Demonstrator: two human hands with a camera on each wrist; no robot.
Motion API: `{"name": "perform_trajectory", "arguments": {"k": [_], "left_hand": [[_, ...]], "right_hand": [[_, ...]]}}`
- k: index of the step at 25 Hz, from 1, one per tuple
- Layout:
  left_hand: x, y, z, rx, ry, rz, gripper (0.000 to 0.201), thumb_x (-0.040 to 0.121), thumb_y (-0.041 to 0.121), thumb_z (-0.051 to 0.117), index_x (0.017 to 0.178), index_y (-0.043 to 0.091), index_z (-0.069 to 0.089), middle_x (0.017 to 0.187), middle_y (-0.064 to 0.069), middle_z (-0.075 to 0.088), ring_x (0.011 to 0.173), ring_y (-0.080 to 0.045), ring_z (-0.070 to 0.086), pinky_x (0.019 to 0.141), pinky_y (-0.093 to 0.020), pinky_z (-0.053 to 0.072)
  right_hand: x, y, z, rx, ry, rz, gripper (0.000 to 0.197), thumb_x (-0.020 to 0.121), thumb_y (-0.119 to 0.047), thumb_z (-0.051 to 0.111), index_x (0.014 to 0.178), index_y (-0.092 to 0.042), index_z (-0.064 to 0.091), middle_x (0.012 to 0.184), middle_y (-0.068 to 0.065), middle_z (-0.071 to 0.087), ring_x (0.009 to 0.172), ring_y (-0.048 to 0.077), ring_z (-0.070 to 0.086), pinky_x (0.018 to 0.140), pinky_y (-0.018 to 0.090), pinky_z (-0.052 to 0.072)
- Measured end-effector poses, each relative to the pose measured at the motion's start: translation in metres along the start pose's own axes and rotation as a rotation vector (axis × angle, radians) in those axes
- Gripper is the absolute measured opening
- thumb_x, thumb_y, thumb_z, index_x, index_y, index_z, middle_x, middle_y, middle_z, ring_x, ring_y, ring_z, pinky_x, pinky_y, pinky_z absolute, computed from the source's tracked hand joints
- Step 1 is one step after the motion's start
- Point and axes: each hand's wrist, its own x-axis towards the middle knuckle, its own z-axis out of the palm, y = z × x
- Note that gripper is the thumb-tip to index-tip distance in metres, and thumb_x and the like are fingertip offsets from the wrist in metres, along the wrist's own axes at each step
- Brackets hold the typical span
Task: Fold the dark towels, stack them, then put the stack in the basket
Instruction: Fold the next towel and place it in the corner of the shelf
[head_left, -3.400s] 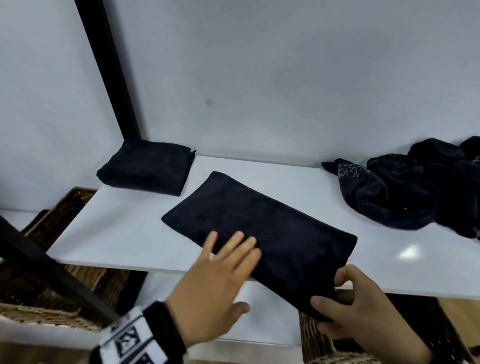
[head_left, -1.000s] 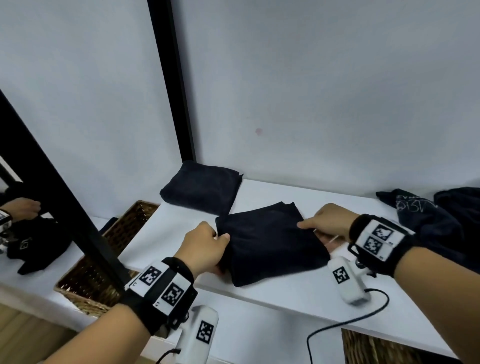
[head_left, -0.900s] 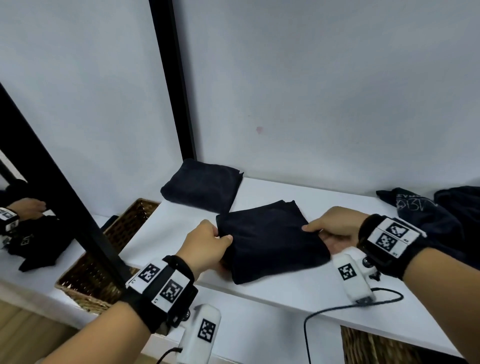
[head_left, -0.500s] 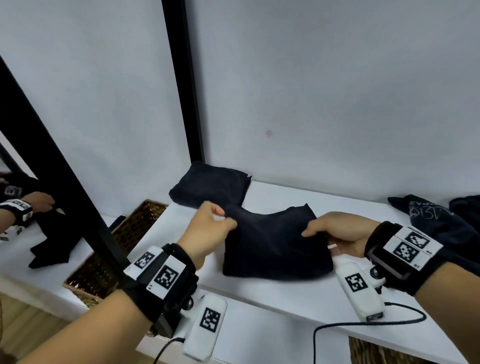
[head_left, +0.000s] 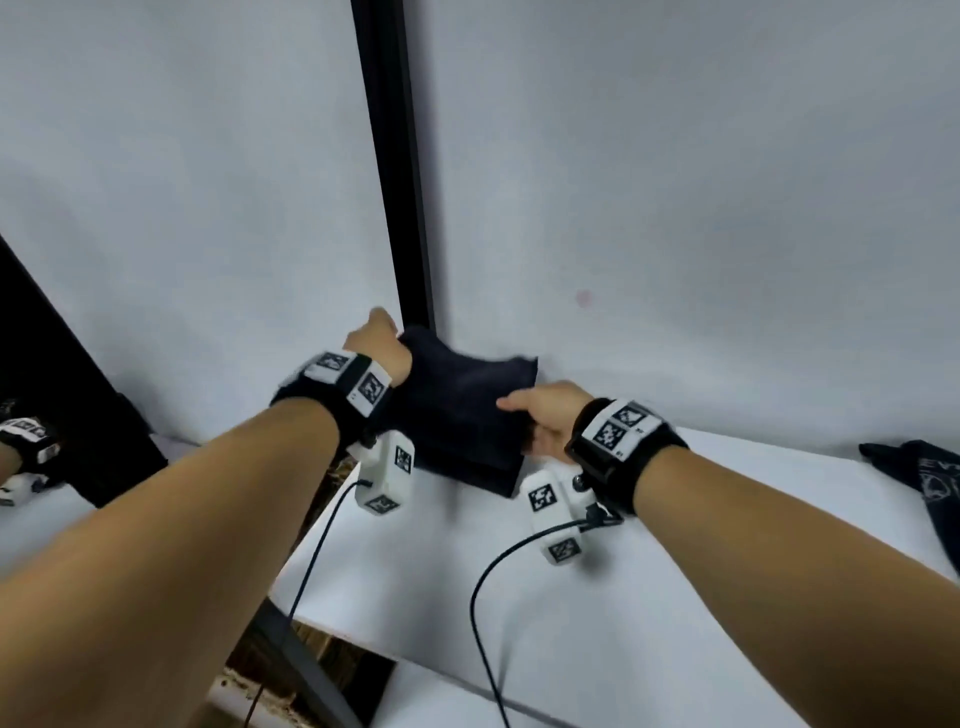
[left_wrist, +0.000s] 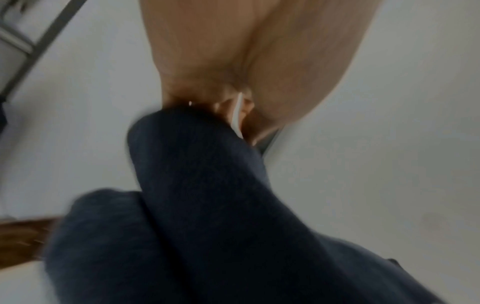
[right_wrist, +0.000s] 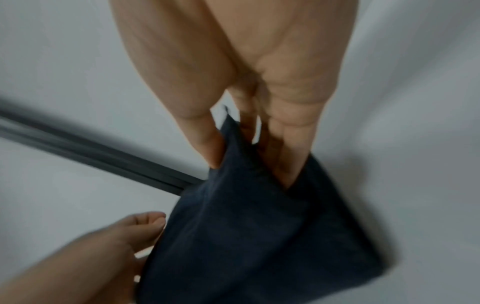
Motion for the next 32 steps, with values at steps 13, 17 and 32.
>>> {"name": "perform_trajectory", "arguments": {"k": [13, 17, 32], "left_hand": [[-0.011, -0.014, 0.066, 0.442, -0.327, 0.382, 0.051, 0.102, 0.046, 0.013, 0.152, 0.039, 0.011, 0.163, 0.007, 0.003, 0.149, -0.020, -0.008, 0.117, -0.056, -0.007], [-0.007, -0.013, 0.066, 0.368, -0.366, 0.327, 0.049, 0.103, 0.042, 0.015, 0.151, 0.041, 0.010, 0.163, 0.008, 0.000, 0.149, -0.019, -0.011, 0.116, -0.056, -0.009], [-0.021, 0.024, 0.056, 0.417, -0.259, 0.400, 0.043, 0.099, 0.037, 0.034, 0.140, 0.029, 0.043, 0.147, 0.001, 0.044, 0.136, -0.026, 0.037, 0.112, -0.057, 0.019]], "right_hand": [[0.012, -0.001, -0.016, -1.000, 0.334, -0.691, 0.047, 0.086, -0.044, 0.062, 0.127, -0.023, 0.052, 0.134, 0.001, 0.054, 0.125, 0.019, 0.050, 0.105, 0.034, 0.042], [0.034, 0.012, 0.007, -1.415, -0.068, -0.569, 0.065, 0.100, -0.050, 0.033, 0.154, -0.017, 0.018, 0.162, 0.009, 0.013, 0.150, 0.021, 0.006, 0.120, 0.035, 0.008], [-0.127, 0.038, -0.159, -1.212, 0.244, -0.261, 0.059, 0.094, -0.053, 0.047, 0.147, -0.032, 0.034, 0.157, -0.011, 0.028, 0.145, 0.009, 0.022, 0.118, 0.028, 0.017]]}}
